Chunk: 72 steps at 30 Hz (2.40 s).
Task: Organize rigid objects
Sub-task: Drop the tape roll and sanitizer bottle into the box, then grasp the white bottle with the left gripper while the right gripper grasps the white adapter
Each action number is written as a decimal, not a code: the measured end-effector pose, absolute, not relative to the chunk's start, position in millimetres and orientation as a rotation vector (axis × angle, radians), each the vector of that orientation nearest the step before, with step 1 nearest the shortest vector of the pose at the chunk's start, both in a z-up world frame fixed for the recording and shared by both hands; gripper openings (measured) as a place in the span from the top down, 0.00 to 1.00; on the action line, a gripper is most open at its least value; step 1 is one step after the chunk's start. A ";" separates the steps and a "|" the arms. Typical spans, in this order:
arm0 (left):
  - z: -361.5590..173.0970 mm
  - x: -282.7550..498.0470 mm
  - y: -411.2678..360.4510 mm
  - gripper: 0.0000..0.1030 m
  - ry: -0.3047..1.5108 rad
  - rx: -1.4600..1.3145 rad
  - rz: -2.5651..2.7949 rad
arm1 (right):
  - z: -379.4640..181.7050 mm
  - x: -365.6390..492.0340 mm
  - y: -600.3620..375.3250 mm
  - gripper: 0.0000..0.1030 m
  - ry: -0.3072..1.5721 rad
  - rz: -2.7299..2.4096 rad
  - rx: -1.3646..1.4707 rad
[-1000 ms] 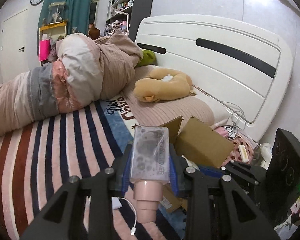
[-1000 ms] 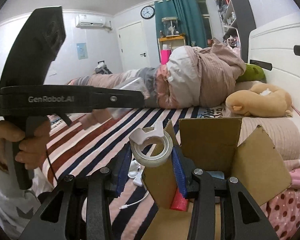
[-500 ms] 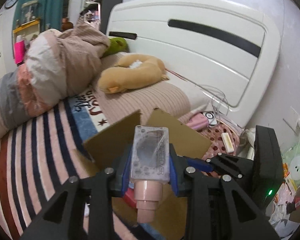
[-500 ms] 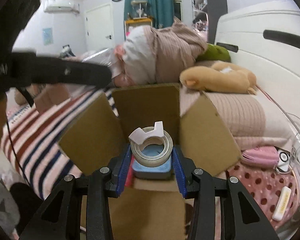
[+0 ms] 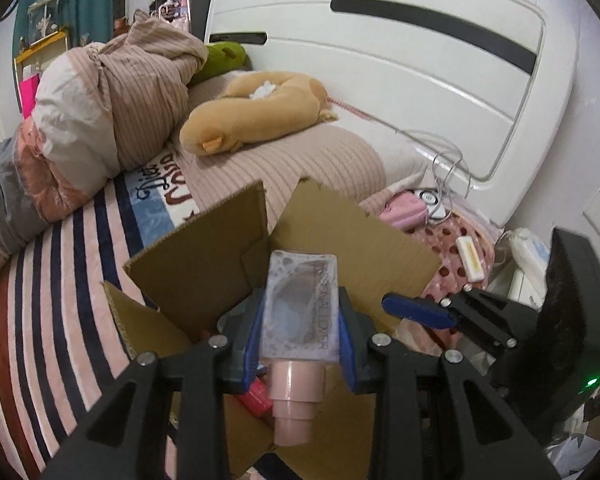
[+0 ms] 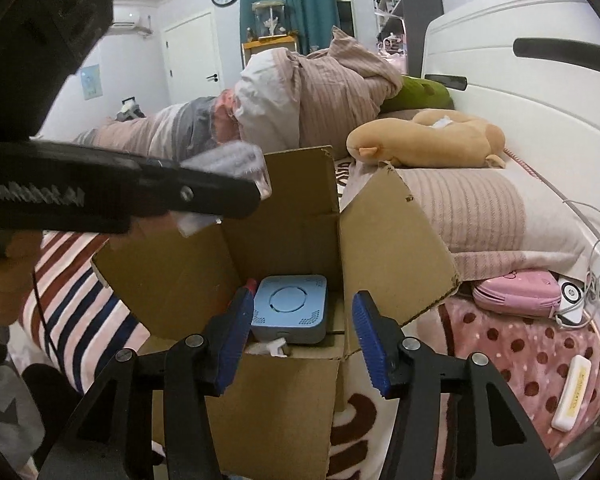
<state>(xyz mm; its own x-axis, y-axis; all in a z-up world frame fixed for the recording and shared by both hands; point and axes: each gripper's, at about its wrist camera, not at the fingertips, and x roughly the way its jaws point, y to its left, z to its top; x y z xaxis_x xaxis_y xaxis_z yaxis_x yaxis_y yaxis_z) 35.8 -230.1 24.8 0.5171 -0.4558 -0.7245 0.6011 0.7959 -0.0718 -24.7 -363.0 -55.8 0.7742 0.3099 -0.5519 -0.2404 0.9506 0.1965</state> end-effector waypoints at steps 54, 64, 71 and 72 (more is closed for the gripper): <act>-131.3 90.0 21.7 0.36 0.921 -0.049 -0.470 | -160.2 48.4 -131.1 0.38 0.879 0.405 -0.134; -147.8 104.1 -0.5 0.72 0.952 -0.097 -0.581 | -179.8 60.5 -138.3 0.47 0.882 0.451 -0.101; -132.5 86.3 12.4 0.78 0.932 -0.097 -0.533 | -172.6 53.3 -138.6 0.60 0.856 0.469 -0.083; -128.8 82.8 14.4 0.79 0.924 -0.094 -0.524 | -170.3 49.6 -138.4 0.60 0.849 0.473 -0.084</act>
